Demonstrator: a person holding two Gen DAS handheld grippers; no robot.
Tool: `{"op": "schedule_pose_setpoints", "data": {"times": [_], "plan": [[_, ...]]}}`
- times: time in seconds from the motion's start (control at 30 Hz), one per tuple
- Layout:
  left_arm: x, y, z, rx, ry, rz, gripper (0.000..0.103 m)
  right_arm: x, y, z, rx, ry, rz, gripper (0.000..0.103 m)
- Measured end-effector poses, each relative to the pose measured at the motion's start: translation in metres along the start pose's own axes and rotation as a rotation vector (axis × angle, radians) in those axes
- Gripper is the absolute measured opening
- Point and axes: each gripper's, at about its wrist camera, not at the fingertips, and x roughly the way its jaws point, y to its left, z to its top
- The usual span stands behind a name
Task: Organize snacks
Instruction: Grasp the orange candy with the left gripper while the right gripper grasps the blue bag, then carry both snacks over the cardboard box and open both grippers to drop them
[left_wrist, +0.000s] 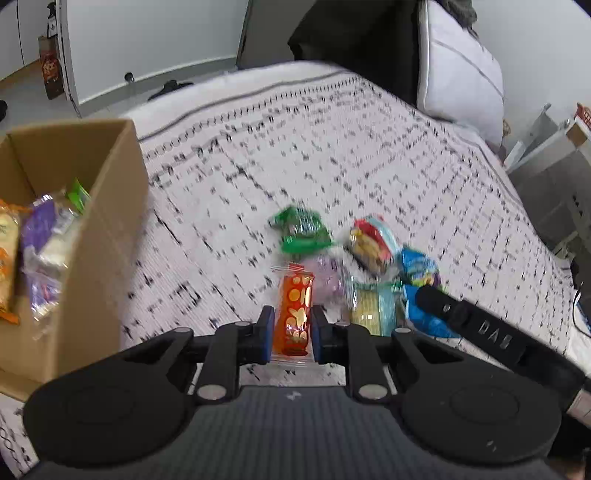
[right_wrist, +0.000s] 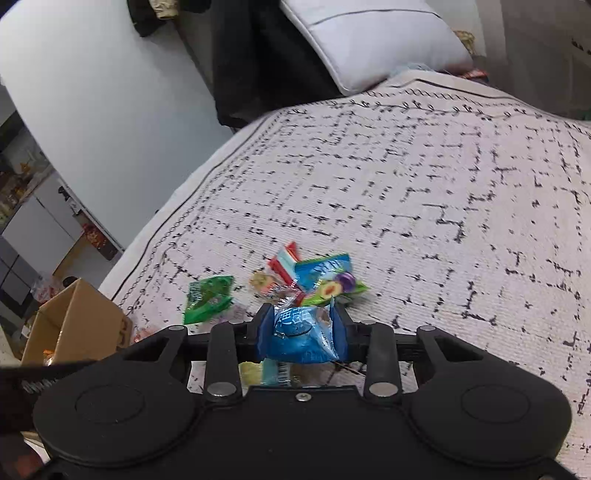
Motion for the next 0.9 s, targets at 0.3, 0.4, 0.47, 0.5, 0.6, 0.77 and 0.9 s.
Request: {"op": "schedule_pose_setpoints", "data": {"times": [0.3,0.4,0.47,0.5,0.6,0.77,0.9], "plan": [[-0.041,0.016,0.02,-0.015,-0.07,-0.01,0.019,-0.019,0.025,0.002,-0.051,-0.054,0.068,0.032],[-0.056,0.025,0.027,-0.025,-0.097,-0.011,0.019,-0.028,0.034,0.003,-0.052,-0.068,0.102,0.032],[-0.067,0.033,0.032,-0.036,-0.114,-0.018,0.019,-0.037,0.043,0.003,-0.068,-0.08,0.109,0.032],[-0.072,0.036,0.033,-0.04,-0.123,-0.021,0.019,-0.041,0.047,0.004,-0.073,-0.084,0.113,0.032],[-0.089,0.049,0.037,-0.061,-0.158,-0.025,0.019,-0.054,0.059,0.004,-0.085,-0.096,0.134,0.032],[-0.108,0.07,0.04,-0.108,-0.193,-0.008,0.019,-0.068,0.083,0.002,-0.075,-0.103,0.176,0.032],[-0.12,0.093,0.04,-0.167,-0.208,0.001,0.019,-0.074,0.104,-0.002,-0.084,-0.097,0.191,0.032]]}}
